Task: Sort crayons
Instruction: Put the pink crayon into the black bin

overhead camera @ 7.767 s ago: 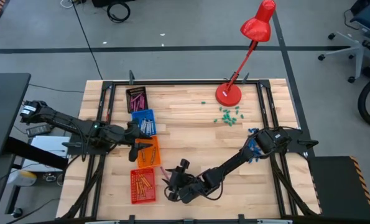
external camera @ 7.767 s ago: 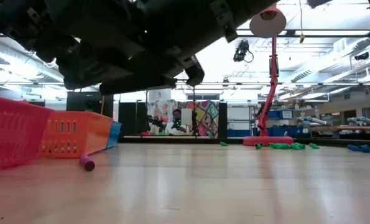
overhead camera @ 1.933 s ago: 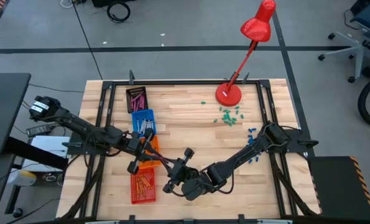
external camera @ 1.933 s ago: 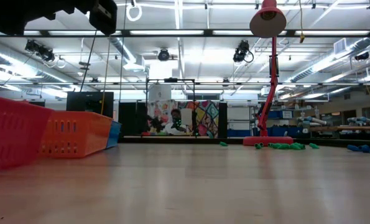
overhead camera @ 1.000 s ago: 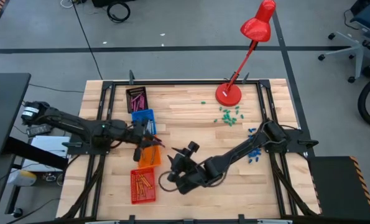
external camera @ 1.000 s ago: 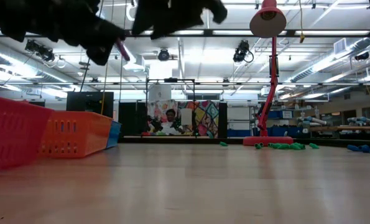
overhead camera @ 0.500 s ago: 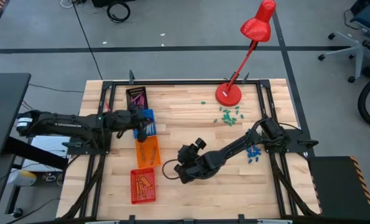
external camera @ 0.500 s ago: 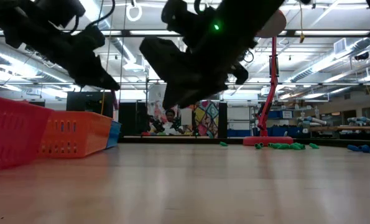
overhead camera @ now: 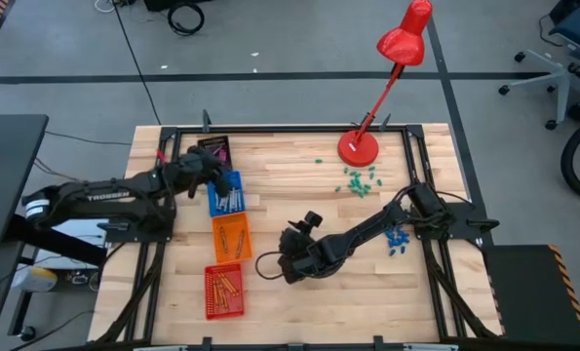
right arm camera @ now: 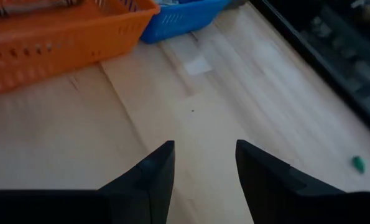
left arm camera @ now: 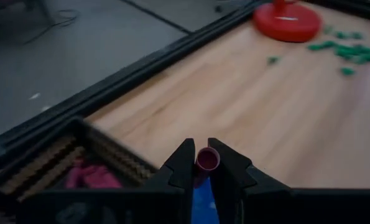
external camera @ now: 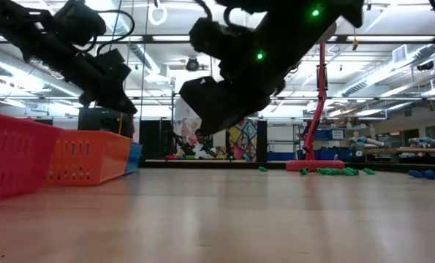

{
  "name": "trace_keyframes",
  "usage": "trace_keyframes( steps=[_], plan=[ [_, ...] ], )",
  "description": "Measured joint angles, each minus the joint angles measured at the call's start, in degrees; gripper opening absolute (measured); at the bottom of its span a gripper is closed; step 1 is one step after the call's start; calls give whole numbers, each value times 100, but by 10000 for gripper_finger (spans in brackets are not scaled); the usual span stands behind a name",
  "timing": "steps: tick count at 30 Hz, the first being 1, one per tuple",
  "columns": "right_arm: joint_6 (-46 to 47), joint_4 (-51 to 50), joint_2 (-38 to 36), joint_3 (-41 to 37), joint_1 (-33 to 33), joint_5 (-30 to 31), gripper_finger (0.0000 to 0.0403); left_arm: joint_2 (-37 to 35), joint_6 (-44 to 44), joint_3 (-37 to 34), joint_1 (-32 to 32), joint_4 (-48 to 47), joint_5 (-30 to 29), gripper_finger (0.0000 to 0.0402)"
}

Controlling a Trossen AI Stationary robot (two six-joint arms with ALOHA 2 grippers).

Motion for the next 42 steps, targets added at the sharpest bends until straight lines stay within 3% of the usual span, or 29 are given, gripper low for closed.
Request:
trace_keyframes(
  steps=[9, 12, 18, 25, 34, 42],
  plan=[
    [-1749, 549, 0, -2, -377, -570, 174, 0, -107, 0, 1227, -567, 48, 44],
    [-2326, 731, 0, -2, -553, -739, 174, 2, -220, 0, 1695, -648, 465, 44],
    [-2531, 767, 0, -44, -919, -1360, 174, 129, -360, 0, 2413, -931, 1104, 44],
    [-2907, 1041, 0, -201, -1091, -1605, 174, 790, -385, 23, 2587, -1068, 1228, 44],
    [-3543, 1610, 0, -201, -1079, -1677, 174, 1511, -134, 775, 2612, -1712, 1374, 51],
    [-3596, 1643, 0, -201, -1055, -1699, 174, 2206, 186, 1176, 3083, -1990, 1858, 57]
  ],
)
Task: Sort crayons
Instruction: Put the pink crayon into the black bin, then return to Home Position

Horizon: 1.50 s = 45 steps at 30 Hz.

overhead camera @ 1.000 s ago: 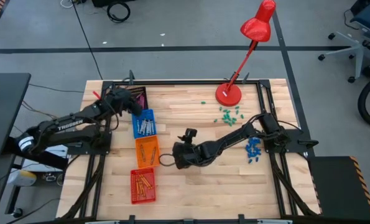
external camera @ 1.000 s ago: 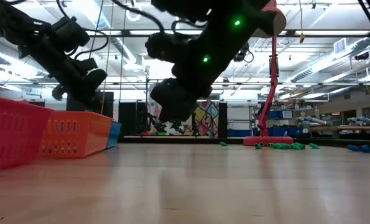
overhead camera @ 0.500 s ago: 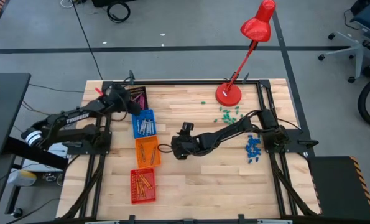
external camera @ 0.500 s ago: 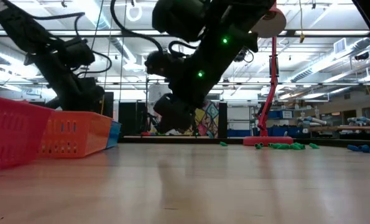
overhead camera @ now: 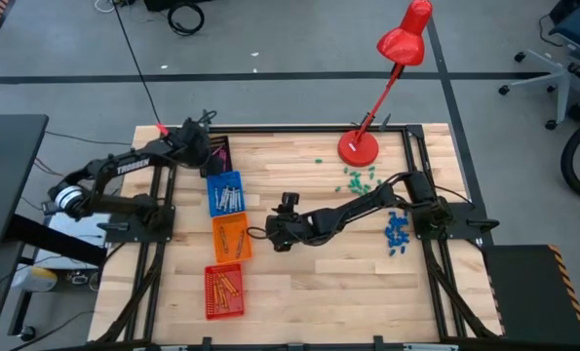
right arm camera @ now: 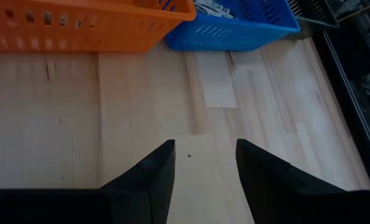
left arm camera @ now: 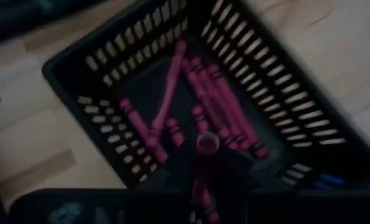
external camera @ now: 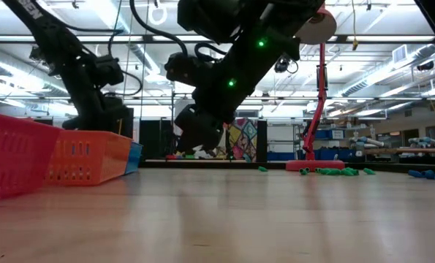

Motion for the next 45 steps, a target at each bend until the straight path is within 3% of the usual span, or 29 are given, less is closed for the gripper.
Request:
trace_keyframes(
  steps=[14, 26, 33, 36, 40, 45],
  plan=[
    [220, -354, -223, 0, 95, 100, 172, -5, 263, 160, 10, -61, 15, 165],
    [852, -1028, -436, -205, -205, 245, 145, -1442, 608, 8, -1099, 263, -319, 172],
    [1347, -837, -1646, -1160, -237, 721, 142, -2457, 304, -616, -1805, 688, -445, 172],
    [1475, -264, -2359, -1833, -232, 903, 142, -2834, 177, -981, -2132, 1142, -544, 172],
    [1461, 686, -3236, -2841, -272, 702, 140, -3212, 137, -1510, -2461, 1788, -587, 172],
    [1696, 1293, -4244, -3926, -345, 430, 133, -3656, 45, -1764, -2703, 1849, -607, 172]
  ],
)
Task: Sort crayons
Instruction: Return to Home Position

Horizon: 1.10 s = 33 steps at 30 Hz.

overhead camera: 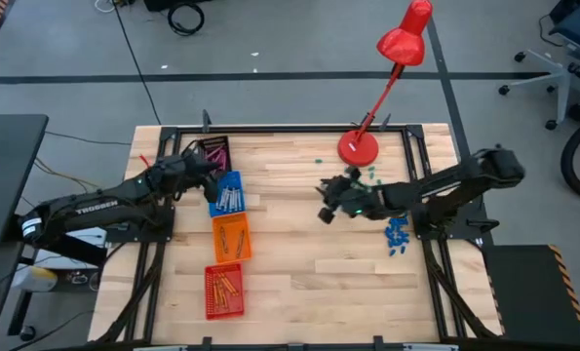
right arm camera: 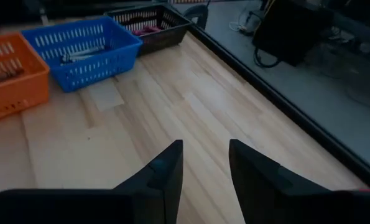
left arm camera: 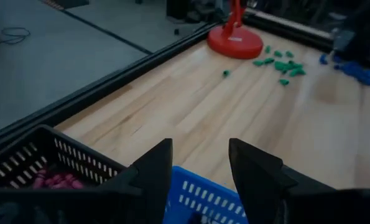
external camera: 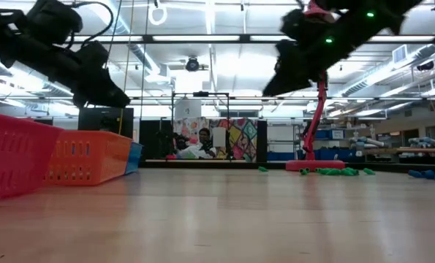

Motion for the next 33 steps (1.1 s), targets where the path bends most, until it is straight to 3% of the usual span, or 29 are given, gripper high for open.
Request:
trace_keyframes(
  steps=[9, 20, 28, 33],
  plan=[
    [177, 806, -1626, -1398, -15, 106, 125, -790, -23, -31, -432, -11, 0, 172],
    [88, 810, -3199, -2185, 285, 442, 125, -1040, -10, -29, -1127, -183, -2, 172],
    [-173, 808, -3953, -2646, 421, 489, 125, -1038, -97, -387, -1561, 213, -157, 172],
    [-190, 935, -4148, -3024, 370, -37, 125, -1032, -339, -729, -1671, 556, -198, 172]
  ],
)
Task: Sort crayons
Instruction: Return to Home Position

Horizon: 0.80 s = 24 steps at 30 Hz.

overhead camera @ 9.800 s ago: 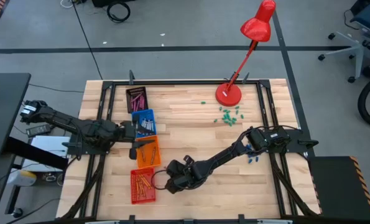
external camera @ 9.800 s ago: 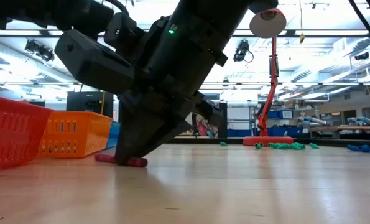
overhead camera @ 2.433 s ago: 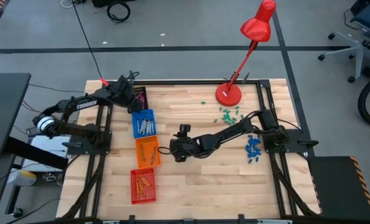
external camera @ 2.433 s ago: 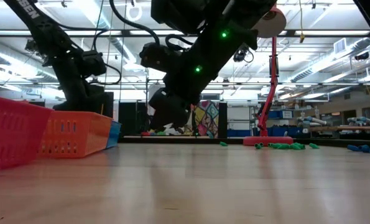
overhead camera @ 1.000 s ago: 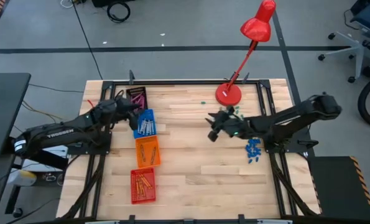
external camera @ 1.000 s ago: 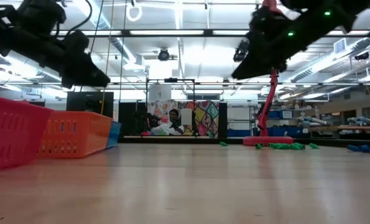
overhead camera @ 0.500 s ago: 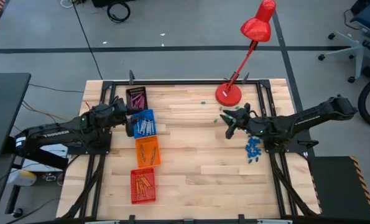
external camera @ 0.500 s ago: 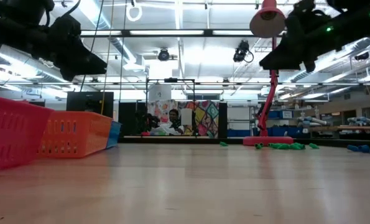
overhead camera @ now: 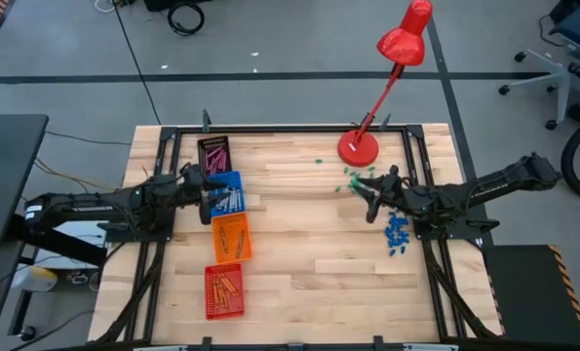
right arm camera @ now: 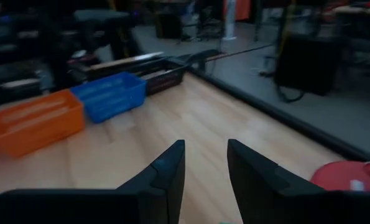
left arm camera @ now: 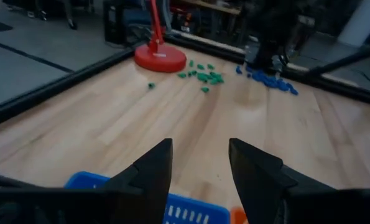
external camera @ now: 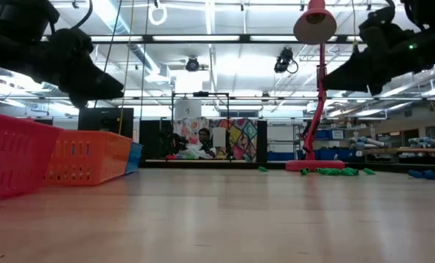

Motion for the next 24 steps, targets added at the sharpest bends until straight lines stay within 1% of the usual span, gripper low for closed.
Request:
trace_keyframes(
  steps=[1, 3, 6, 10, 15, 17, 19, 22, 24],
  plan=[
    [1, 7, -32, -43, -28, -130, 125, -5, -33, 0, 1, 38, -57, 172],
    [-8, -64, -126, -103, -62, -197, 125, -6, -67, 21, 1, 34, -184, 172],
    [-221, -275, -372, -147, -102, -137, 125, -35, 113, 136, 13, 29, -334, 172],
    [-467, -447, -817, -230, -166, 108, 125, -47, 167, 208, 27, 31, -602, 172],
    [-587, -465, -1393, -395, -284, 107, 125, -45, 320, 208, 27, 32, -853, 172],
    [-639, -449, -1575, -505, -332, 56, 125, -43, 327, 196, 24, 74, -857, 172],
    [-699, -269, -1743, -656, -382, -70, 125, -47, 273, 60, -39, 341, -854, 172],
    [-714, 18, -1925, -879, -452, -244, 125, -42, 113, -207, -211, 538, -851, 172],
    [-749, 35, -2030, -944, -483, -274, 125, -41, 49, -321, -336, 596, -851, 172]
  ],
)
